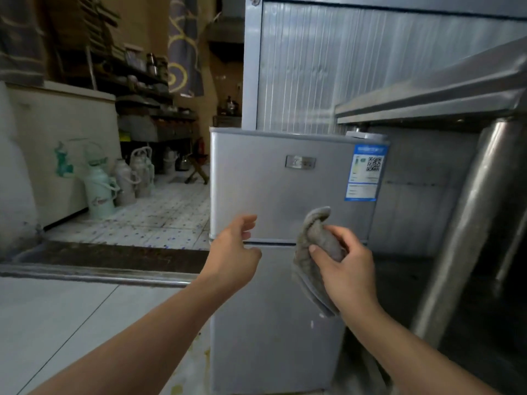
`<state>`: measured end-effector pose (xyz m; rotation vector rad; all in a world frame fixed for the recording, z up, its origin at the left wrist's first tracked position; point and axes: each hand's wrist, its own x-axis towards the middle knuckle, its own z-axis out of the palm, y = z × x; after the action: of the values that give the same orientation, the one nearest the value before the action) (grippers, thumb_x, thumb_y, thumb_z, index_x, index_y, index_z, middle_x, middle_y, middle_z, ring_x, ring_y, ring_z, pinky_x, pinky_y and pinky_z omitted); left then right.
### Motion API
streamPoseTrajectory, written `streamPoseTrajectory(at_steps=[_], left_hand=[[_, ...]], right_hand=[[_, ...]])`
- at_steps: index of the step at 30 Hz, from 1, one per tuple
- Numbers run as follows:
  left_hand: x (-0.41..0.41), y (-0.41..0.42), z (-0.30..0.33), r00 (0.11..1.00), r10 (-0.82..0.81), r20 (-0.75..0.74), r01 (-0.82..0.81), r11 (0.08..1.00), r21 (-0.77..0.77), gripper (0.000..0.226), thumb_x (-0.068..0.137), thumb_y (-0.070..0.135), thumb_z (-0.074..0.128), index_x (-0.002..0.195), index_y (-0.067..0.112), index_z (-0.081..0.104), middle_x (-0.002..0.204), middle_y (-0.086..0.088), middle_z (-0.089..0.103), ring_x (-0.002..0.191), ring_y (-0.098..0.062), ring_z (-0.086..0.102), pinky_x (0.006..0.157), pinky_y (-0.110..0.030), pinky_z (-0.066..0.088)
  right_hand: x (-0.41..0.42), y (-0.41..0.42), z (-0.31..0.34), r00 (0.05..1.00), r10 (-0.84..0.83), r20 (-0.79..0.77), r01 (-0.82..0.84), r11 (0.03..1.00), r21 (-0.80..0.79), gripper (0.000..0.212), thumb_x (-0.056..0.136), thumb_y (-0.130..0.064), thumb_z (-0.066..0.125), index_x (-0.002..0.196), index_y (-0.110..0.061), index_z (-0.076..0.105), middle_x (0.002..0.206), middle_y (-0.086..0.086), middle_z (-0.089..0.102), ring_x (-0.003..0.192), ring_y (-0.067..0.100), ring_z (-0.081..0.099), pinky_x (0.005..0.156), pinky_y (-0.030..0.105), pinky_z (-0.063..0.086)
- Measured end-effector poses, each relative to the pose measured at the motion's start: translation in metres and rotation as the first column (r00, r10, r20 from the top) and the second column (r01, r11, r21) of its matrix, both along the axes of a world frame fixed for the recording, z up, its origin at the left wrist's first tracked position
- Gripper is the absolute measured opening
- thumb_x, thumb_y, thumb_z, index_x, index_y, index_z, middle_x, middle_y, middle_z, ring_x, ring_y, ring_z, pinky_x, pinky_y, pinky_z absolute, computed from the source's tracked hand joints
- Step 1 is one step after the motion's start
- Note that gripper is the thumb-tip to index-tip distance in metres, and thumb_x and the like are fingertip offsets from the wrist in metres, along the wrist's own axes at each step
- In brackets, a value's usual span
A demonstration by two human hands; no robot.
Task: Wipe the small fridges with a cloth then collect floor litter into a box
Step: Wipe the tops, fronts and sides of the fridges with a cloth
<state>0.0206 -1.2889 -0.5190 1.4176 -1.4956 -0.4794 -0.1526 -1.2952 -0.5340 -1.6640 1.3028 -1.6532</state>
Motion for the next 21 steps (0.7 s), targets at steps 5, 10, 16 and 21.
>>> streamPoseTrajectory(at_steps=[5,10,16,21], left_hand=[[-0.035,-0.017,0.039,0.995,-0.050,0.090,0.056,0.996,-0.072,0.062,0.083,0.000,0.052,0.137,0.028,0.037,0.141,0.005,0.044,0.126,-0.011,0.043,0.083,-0.020,0.041],[-0.064,-0.038,0.075,0.956,0.014,0.291,0.056,0.971,-0.231,0.067,0.076,0.001,0.055,0.137,0.025,0.038,0.144,0.003,0.040,0.133,-0.018,0.035,0.108,-0.030,0.030],[-0.090,-0.068,0.098,0.834,0.185,0.521,0.035,0.922,-0.385,0.070,0.075,0.008,0.058,0.139,0.024,0.034,0.155,0.007,0.018,0.140,-0.016,0.015,0.114,-0.036,0.011],[-0.101,-0.090,0.099,0.705,0.320,0.633,-0.001,0.893,-0.451,0.076,0.074,0.013,0.059,0.141,0.025,0.026,0.154,0.002,0.013,0.140,-0.024,0.003,0.116,-0.047,-0.003]], right_hand=[[-0.025,-0.027,0.043,0.973,-0.169,0.159,0.185,0.978,-0.094,0.035,0.081,-0.016,0.070,0.112,-0.026,0.059,0.114,0.001,0.062,0.107,0.017,0.059,0.095,0.038,0.050],[-0.040,-0.060,0.073,0.887,-0.280,0.366,0.353,0.924,-0.148,0.037,0.085,-0.013,0.065,0.121,-0.016,0.056,0.127,0.008,0.051,0.115,0.021,0.054,0.099,0.030,0.044],[-0.054,-0.103,0.098,0.845,-0.272,0.461,0.361,0.925,-0.116,0.037,0.091,-0.018,0.057,0.128,-0.018,0.051,0.132,0.006,0.040,0.120,0.020,0.049,0.103,0.038,0.044],[-0.063,-0.138,0.114,0.875,-0.299,0.380,0.347,0.936,-0.065,0.034,0.094,-0.022,0.051,0.127,-0.014,0.049,0.130,0.012,0.047,0.119,0.028,0.049,0.101,0.038,0.043]])
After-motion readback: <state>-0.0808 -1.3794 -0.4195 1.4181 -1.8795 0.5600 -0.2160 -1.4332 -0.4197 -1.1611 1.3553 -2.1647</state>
